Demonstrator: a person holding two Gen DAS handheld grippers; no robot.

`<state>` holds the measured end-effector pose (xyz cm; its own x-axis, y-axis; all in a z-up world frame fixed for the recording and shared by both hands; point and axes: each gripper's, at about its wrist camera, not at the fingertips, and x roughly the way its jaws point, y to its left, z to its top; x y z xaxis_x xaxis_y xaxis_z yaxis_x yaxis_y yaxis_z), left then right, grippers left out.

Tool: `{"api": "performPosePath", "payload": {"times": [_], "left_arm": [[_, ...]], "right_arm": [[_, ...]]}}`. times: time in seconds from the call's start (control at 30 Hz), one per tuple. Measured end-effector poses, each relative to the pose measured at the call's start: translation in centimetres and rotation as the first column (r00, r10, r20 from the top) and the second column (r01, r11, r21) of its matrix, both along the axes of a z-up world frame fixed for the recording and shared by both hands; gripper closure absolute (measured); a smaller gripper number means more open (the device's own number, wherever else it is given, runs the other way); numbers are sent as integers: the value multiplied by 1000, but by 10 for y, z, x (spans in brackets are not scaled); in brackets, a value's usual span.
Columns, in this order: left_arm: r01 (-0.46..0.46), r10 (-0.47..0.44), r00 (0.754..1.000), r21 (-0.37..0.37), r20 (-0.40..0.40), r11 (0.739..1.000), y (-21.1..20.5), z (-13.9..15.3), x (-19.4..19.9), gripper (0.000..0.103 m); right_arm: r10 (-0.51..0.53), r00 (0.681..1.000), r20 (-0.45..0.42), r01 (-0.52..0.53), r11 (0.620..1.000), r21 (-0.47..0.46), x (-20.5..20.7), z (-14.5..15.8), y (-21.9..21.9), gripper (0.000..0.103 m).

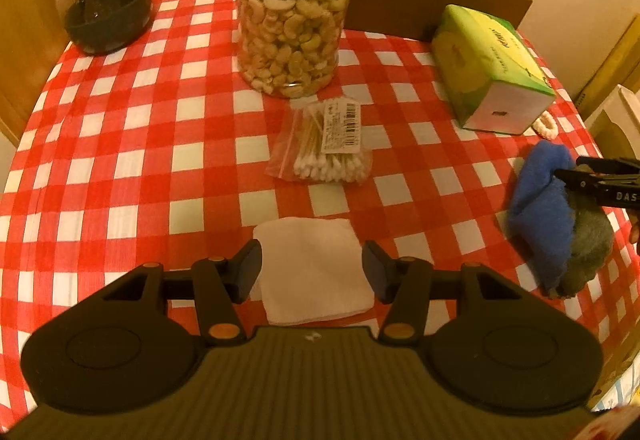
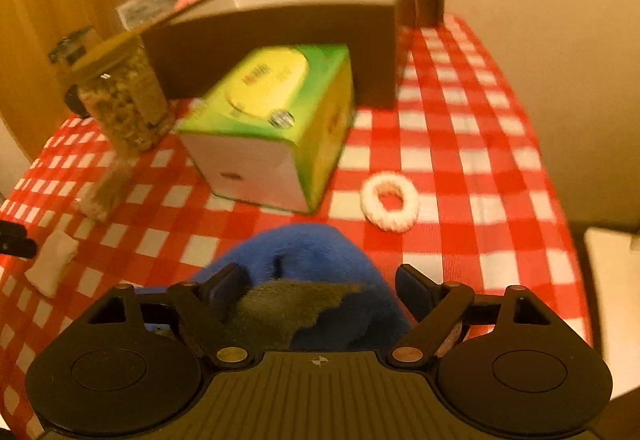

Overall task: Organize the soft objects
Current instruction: 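Grasp the white gauze square with the left gripper while the right gripper holds the grey and blue cloths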

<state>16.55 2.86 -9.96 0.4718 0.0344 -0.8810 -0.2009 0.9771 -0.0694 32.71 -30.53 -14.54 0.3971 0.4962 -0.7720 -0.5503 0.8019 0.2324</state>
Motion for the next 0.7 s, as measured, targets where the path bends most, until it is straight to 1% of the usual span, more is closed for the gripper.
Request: {"api": "performPosePath", "payload": {"times": [0.07, 0.13, 0.17, 0.2, 0.23, 0.27, 0.33, 0.37, 0.4, 0.43, 0.47, 0.5, 0.53, 0.57, 0.63, 0.7], "left_arm": [[-9, 9, 1000, -3, -4, 1000, 1, -2, 0, 51], [-19, 19, 1000, -2, -8, 1000, 2, -3, -1, 51], [-25, 25, 1000, 0, -11, 1000, 3, -3, -1, 51], [-30, 30, 999, 1, -12, 1000, 3, -4, -2, 51], [-35, 35, 999, 0, -13, 999, 4, -4, -3, 51], [-41, 41, 999, -1, -14, 999, 5, -4, -3, 51], [-51, 51, 999, -1, -13, 999, 6, -3, -5, 51], [-55, 55, 998, -1, -12, 998, 7, -3, -6, 51], [-60, 60, 998, -2, -13, 998, 7, -3, -7, 51], [-62, 62, 998, -3, -15, 998, 8, -4, -7, 51], [-63, 63, 998, -7, -16, 998, 7, -4, -8, 51], [-63, 63, 998, -12, -19, 998, 7, -6, -9, 51], [-63, 62, 998, -15, -22, 998, 7, -7, -10, 51], [-62, 62, 998, -17, -26, 998, 6, -8, -11, 51], [-61, 61, 998, -21, -30, 998, 5, -12, -11, 51], [-54, 53, 998, -25, -36, 998, 2, -15, -10, 50]], "right_arm": [[-12, 999, -31, 12, 1000, 16, 4, -7, 0, 19], [3, 999, -53, -1, 999, 38, 3, -9, 3, 20], [13, 998, -62, -9, 998, 60, 2, -9, 5, 24], [24, 997, -69, -18, 997, 81, -1, -7, 5, 31], [38, 997, -71, -32, 995, 91, -3, -6, 7, 51], [45, 997, -67, -39, 995, 89, -6, -3, 9, 60], [62, 997, -42, -58, 994, 93, -14, 6, 12, 60], [82, 996, -40, -78, 991, 106, -18, 10, 13, 58], [99, 993, -57, -91, 987, 131, -21, 14, 14, 53], [109, 990, -90, -94, 983, 157, -23, 16, 15, 34], [112, 987, -119, -90, 980, 178, -26, 17, 16, 18], [116, 985, -130, -89, 977, 192, -28, 19, 18, 16], [127, 984, -124, -100, 974, 205, -33, 21, 21, 15], [142, 983, -113, -118, 973, 198, -37, 22, 25, 13], [189, 978, -86, -173, 971, 163, -46, 22, 38, 11], [254, 965, -58, -246, 961, 124, -57, 20, 52, 8]]}}
